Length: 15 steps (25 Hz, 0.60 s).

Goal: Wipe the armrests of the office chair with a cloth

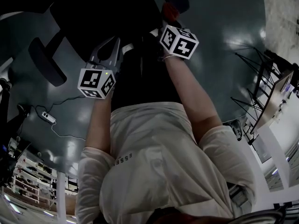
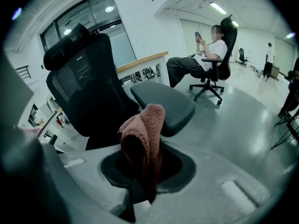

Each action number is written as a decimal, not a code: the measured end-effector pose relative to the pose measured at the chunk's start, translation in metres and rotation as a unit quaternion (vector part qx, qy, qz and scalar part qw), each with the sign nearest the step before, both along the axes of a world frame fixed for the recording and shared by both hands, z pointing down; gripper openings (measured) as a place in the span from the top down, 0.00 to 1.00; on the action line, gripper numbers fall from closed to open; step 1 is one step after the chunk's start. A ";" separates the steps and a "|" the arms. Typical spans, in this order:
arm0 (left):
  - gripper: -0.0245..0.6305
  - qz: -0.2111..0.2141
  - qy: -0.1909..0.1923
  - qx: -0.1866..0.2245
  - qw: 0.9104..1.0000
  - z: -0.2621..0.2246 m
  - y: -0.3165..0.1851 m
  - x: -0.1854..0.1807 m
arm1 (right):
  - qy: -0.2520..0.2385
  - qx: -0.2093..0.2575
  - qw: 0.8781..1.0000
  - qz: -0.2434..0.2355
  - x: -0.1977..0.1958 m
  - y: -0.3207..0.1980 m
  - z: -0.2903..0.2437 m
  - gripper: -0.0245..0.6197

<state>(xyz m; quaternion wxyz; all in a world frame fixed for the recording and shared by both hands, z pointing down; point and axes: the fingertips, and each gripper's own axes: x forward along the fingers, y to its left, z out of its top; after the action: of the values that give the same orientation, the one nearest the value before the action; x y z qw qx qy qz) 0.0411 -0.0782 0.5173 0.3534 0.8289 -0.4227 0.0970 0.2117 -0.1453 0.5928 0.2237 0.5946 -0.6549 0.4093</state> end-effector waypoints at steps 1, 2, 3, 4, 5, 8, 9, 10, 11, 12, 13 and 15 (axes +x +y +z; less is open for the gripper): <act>0.94 0.003 0.001 0.000 1.000 0.000 0.002 0.001 | 0.004 -0.003 1.000 0.001 0.005 0.005 0.002 0.88; 0.94 0.005 0.001 0.001 1.000 0.000 0.004 0.001 | 0.009 -0.004 1.000 0.000 0.009 0.008 0.003 0.87; 0.94 0.007 0.001 0.001 1.000 -0.001 0.006 0.001 | 0.014 -0.003 1.000 -0.001 0.011 0.011 0.003 0.87; 0.94 0.007 0.000 0.002 1.000 -0.002 0.008 0.001 | 0.017 -0.002 1.000 -0.002 0.014 0.014 0.001 0.87; 0.94 0.007 0.000 0.003 1.000 -0.004 0.010 -0.001 | 0.018 -0.001 1.000 -0.002 0.016 0.017 -0.001 0.87; 0.94 0.002 0.001 0.007 1.000 -0.010 0.015 -0.005 | 0.019 -0.003 1.000 0.005 0.021 0.026 -0.007 0.87; 0.94 0.000 0.002 0.010 1.000 -0.013 0.016 -0.007 | 0.019 -0.004 1.000 0.009 0.023 0.030 -0.009 0.87; 0.94 -0.003 0.003 0.013 1.000 -0.016 0.017 -0.009 | 0.018 -0.006 1.000 0.012 0.025 0.034 -0.013 0.87; 0.94 -0.006 0.003 0.018 1.000 -0.021 0.017 -0.011 | 0.017 -0.006 1.000 0.013 0.026 0.038 -0.017 0.87; 0.94 -0.009 0.002 0.024 1.000 -0.026 0.016 -0.014 | 0.015 -0.002 1.000 0.012 0.025 0.040 -0.024 0.88; 0.94 -0.013 0.000 0.031 0.999 -0.033 0.015 -0.018 | 0.013 0.005 1.000 0.008 0.023 0.041 -0.032 0.88; 0.94 -0.022 -0.006 0.050 0.998 -0.052 0.012 -0.029 | 0.012 0.026 1.000 -0.008 0.016 0.042 -0.056 0.87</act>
<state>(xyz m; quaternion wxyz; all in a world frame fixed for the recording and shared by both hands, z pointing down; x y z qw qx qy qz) 0.0126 -0.0662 0.4652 0.3111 0.8353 -0.4475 0.0724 0.2282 -0.1028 0.5371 0.2194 0.5995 -0.6676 0.3832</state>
